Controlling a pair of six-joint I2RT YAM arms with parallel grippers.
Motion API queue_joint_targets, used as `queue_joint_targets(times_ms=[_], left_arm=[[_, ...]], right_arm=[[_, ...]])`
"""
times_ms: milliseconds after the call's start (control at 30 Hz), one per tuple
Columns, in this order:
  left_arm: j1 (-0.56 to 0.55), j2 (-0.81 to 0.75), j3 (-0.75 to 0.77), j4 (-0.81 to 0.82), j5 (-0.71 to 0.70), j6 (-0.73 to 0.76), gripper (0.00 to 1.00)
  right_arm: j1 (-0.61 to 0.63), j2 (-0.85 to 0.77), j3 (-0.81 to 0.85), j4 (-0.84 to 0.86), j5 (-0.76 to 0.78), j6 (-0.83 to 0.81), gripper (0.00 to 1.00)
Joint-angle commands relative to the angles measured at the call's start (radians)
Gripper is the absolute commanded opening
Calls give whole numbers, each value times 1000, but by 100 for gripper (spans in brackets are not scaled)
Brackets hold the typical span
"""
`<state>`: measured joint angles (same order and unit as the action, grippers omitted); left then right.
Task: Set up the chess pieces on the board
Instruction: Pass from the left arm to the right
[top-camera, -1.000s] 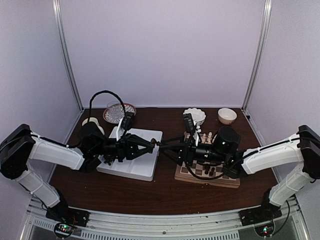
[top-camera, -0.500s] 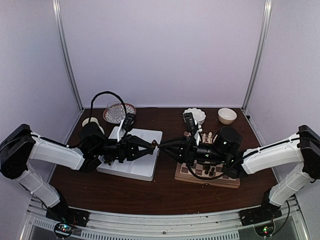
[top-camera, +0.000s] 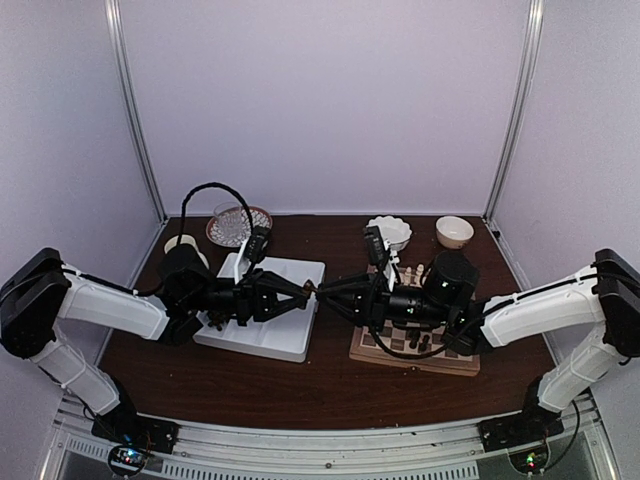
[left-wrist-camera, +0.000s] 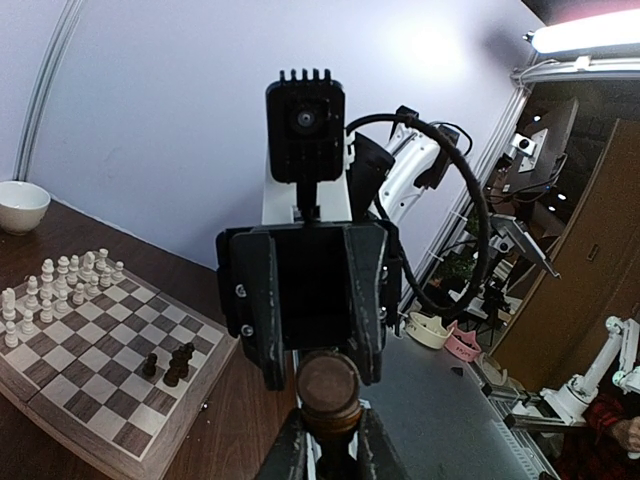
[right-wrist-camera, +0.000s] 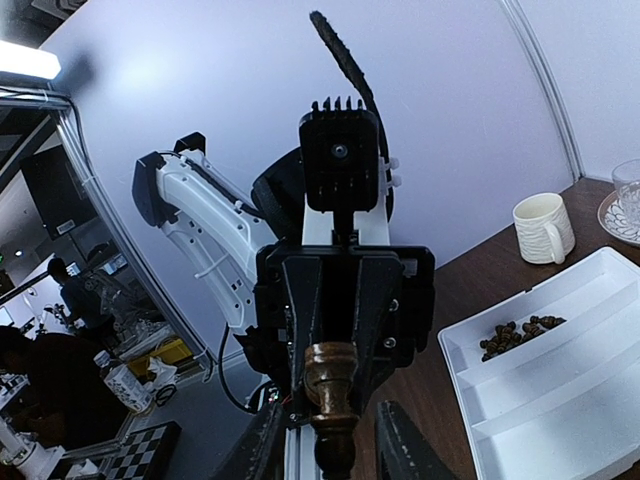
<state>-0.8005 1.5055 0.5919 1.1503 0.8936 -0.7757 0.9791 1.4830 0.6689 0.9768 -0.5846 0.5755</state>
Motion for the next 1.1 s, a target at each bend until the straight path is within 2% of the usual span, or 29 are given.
queue_joint_targets(times_ms=[0,100,167,300,567,633,800,867,1067], left_arm=[[-6,-15,3,38,-5,18,11],[-6,-24,-3,41,-9,20,11],[-6,-32,-9,42,-18,26,11],[-6,-41,-21,51,-39,36,11],[-6,-40,-50,94,-86,51,10],[-6,-39,-53,101,-87,52,11],[-8,-41,-56,114,-83,50,11],[-7,-43,-56,115,-83,50,11],[-8,-47,-58,115,-85,51,11]], right_arm=[[-5,14,20,14,-3,1,31],[-5,11,15,20,1,0,33],[-4,10,7,38,3,1,41],[-5,4,-4,62,6,1,43],[-5,30,5,104,-5,28,30],[-4,37,10,102,-6,33,30],[-4,49,12,96,3,32,42],[-4,53,14,95,3,31,40],[-3,57,14,100,0,33,24]])
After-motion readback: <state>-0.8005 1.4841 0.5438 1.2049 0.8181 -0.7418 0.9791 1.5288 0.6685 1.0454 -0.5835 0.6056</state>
